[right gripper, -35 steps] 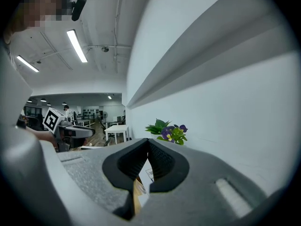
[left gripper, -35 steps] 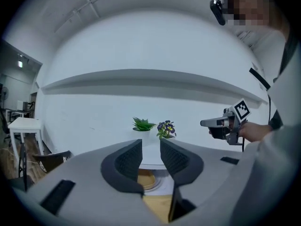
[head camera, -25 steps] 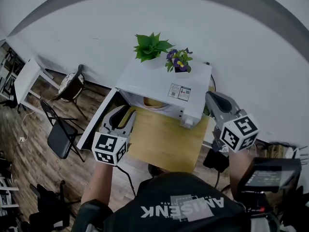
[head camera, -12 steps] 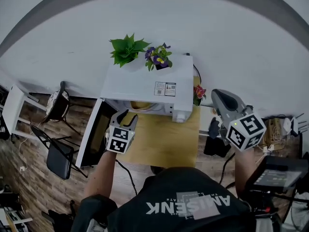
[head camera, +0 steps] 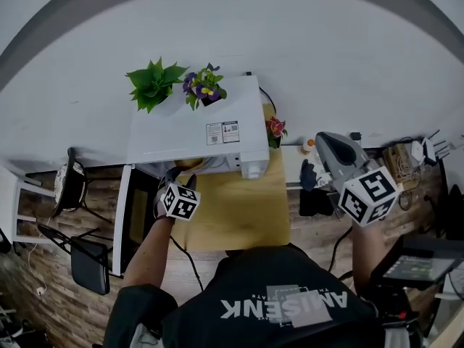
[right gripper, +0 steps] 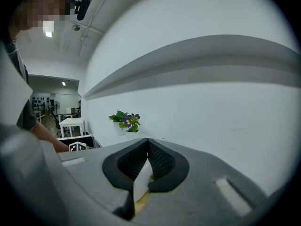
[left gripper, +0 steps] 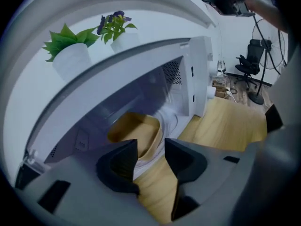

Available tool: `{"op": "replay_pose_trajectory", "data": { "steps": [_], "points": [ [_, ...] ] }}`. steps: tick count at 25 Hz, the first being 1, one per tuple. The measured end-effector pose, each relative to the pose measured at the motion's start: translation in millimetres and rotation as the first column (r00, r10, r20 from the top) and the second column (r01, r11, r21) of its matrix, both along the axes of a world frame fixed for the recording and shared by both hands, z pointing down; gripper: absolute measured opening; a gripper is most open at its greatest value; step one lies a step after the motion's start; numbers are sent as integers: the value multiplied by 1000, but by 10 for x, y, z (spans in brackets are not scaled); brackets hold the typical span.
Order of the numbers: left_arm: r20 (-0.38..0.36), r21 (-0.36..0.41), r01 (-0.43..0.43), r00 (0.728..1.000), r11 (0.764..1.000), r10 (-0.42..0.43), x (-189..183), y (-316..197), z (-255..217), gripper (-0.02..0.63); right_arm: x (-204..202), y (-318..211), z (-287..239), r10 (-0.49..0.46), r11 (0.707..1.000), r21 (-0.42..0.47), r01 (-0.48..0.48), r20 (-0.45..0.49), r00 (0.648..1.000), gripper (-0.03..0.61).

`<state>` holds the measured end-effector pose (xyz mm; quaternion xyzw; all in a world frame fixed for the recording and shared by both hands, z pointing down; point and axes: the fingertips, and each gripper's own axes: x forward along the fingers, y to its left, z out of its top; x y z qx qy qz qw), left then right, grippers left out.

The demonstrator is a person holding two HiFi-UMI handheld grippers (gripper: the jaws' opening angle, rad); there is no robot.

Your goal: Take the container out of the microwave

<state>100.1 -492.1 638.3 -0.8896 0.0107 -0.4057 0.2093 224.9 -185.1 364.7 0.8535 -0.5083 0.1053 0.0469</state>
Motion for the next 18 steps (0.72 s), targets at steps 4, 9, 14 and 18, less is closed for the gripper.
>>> {"op": "replay_pose_trajectory", "data": {
  "steps": [4,9,14,18],
  "points": [
    [65,46,-62,996,997,59,93,-22,185,179,-21,132,59,48,999,-13,-48,13,999,5],
    [112,77,-101,989,992,92,178,-67,329,179,-54,181,80,78,997,-18,-77,17,997,5],
    [163,117,-159,977,980,139,221,-60,439,171,-104,166,90,70,997,-23,-70,16,997,5],
    [182,121,-187,970,975,163,223,-69,494,143,-137,204,101,92,996,-17,-91,24,995,5]
  ]
}}
